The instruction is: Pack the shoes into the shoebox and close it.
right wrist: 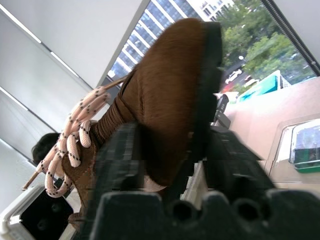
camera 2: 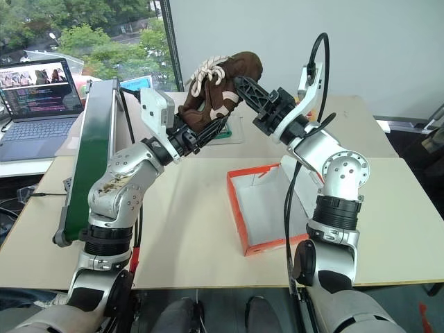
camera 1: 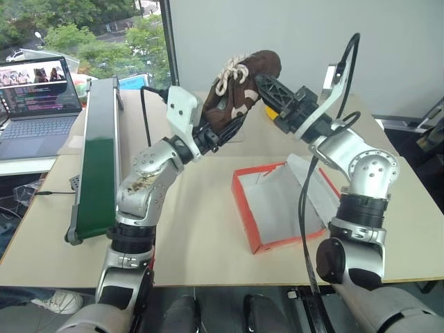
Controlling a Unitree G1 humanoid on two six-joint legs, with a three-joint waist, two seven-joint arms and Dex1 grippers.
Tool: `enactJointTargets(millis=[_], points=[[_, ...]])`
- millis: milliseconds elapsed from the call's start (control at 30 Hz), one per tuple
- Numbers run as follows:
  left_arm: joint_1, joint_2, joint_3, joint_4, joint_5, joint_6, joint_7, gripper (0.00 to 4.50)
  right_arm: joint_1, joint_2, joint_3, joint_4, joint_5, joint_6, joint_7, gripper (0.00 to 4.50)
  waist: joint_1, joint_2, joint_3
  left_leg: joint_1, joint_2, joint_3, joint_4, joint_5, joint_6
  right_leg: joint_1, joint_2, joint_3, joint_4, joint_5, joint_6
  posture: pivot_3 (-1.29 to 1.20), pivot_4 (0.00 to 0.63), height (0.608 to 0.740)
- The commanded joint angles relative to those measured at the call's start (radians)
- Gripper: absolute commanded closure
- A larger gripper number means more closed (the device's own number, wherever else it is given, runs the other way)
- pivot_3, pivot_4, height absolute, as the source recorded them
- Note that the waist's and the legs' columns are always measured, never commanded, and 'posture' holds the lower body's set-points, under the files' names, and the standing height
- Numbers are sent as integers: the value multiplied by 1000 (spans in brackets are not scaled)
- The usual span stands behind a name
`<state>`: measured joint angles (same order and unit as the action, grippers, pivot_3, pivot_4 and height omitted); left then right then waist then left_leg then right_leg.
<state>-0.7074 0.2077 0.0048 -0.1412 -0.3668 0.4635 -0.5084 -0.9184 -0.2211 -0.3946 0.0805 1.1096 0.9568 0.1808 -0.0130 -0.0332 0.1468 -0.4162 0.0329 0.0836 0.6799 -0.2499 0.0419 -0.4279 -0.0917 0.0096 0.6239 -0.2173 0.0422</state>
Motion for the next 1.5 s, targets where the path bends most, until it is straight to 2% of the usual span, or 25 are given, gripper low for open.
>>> enactJointTargets(millis=[33,67,133,267,333,367,467,633,800,900,1033,1300,1500], points=[[-29,-6,17,-34,-37,-3,-3,1189,-43,-21,-17,-26,9,-35,-6,4061,0,0,0,0,0,0,0,0,0,0,0,0,0,0,0,0,150,740],[-26,-9,36,-33,-63,3,-6,676,-47,-27,-19,-24,6,-38,-8,4114,0,0,0,0,0,0,0,0,0,0,0,0,0,0,0,0,150,740],[-23,1,69,-40,-97,-27,-28,36,-56,-42,-20,-18,-6,-44,-8,4139,0,0,0,0,0,0,0,0,0,0,0,0,0,0,0,0,150,740],[-33,63,97,-15,-80,-25,-25,0,-74,-84,-11,-5,-38,-52,10,4151,-2,0,0,0,0,0,0,0,0,0,0,0,0,0,0,0,150,740],[-9,128,112,-2,-79,-2,-52,0,-98,-157,33,4,-110,-56,53,4162,-3,1,0,0,0,0,0,0,0,0,0,0,0,0,0,0,150,740],[4,156,118,4,-71,-4,-60,0,-107,-206,72,7,-158,-47,80,4163,-4,1,1,0,0,0,0,0,0,0,0,0,0,0,0,0,150,740],[44,232,151,26,-51,-9,-54,0,-130,-395,299,16,-369,-24,190,4163,-4,3,2,0,0,1,-1,0,0,-1,0,0,0,0,0,0,150,740],[97,273,162,16,-33,-13,-37,0,-189,-536,526,40,-514,144,282,4163,-2,3,2,0,0,1,0,0,0,-2,0,1,0,0,0,0,150,740],[155,245,125,-25,-11,-8,-15,0,-203,-592,665,93,-596,198,443,4163,0,3,2,0,0,1,0,0,1,-2,0,1,-1,0,0,0,150,740],[187,232,114,-55,-9,0,-1,0,-203,-596,675,146,-612,228,505,4163,4,3,2,-2,0,1,0,-1,1,-2,-1,1,-2,0,1,0,150,740],[221,231,126,-90,-18,13,18,0,-137,-622,694,115,-622,256,583,4163,5,3,2,-8,-1,1,3,-1,1,-9,-1,1,0,0,1,0,150,740],[266,230,166,-138,-31,33,60,0,-27,-629,702,104,-663,284,625,4163,5,3,2,-8,0,1,3,-1,1,-9,-1,1,1,0,1,0,150,740],[307,227,178,-176,-31,46,97,0,6,-624,765,134,-738,246,649,4163,3,3,2,-8,0,1,3,-1,1,-9,-1,2,1,0,1,0,150,740]])
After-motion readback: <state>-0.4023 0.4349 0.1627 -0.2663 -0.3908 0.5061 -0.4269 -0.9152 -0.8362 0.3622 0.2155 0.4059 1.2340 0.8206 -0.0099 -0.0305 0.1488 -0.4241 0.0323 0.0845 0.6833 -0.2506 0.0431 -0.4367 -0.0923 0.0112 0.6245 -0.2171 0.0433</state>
